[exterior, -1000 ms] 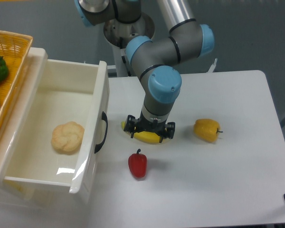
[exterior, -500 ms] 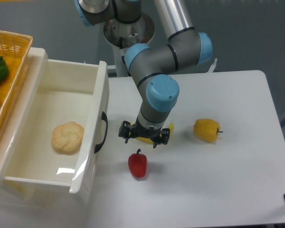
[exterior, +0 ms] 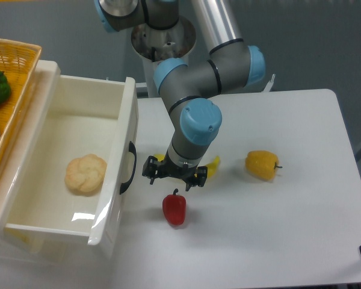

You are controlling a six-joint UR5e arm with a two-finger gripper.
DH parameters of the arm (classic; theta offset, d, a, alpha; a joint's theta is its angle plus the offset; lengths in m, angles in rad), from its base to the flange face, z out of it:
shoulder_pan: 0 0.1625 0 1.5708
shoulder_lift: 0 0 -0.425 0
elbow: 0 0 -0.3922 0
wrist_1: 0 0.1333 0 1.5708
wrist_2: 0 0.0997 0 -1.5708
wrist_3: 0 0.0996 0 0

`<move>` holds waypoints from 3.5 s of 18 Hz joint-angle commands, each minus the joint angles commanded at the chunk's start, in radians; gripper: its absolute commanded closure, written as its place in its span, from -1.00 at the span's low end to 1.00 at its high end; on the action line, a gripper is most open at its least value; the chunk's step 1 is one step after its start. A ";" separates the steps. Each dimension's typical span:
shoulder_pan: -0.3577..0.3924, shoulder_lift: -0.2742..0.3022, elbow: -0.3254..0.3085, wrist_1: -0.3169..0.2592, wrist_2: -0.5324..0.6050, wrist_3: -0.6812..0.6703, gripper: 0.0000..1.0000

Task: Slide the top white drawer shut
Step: 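Move the gripper to the front face of the open drawer, then push the drawer front with the gripper into the drawer unit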

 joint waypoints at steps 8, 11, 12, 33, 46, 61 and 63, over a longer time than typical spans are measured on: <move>-0.009 0.000 0.002 0.000 0.000 0.000 -1.00; -0.017 0.000 0.000 0.000 0.000 0.002 -1.00; -0.018 0.000 0.002 0.000 0.000 0.002 -1.00; -0.044 0.012 0.009 -0.002 -0.028 -0.012 -1.00; -0.095 0.009 0.012 -0.002 -0.026 -0.041 -1.00; -0.156 0.011 0.015 0.000 -0.020 -0.045 -1.00; -0.166 0.011 0.023 0.000 -0.018 -0.044 -1.00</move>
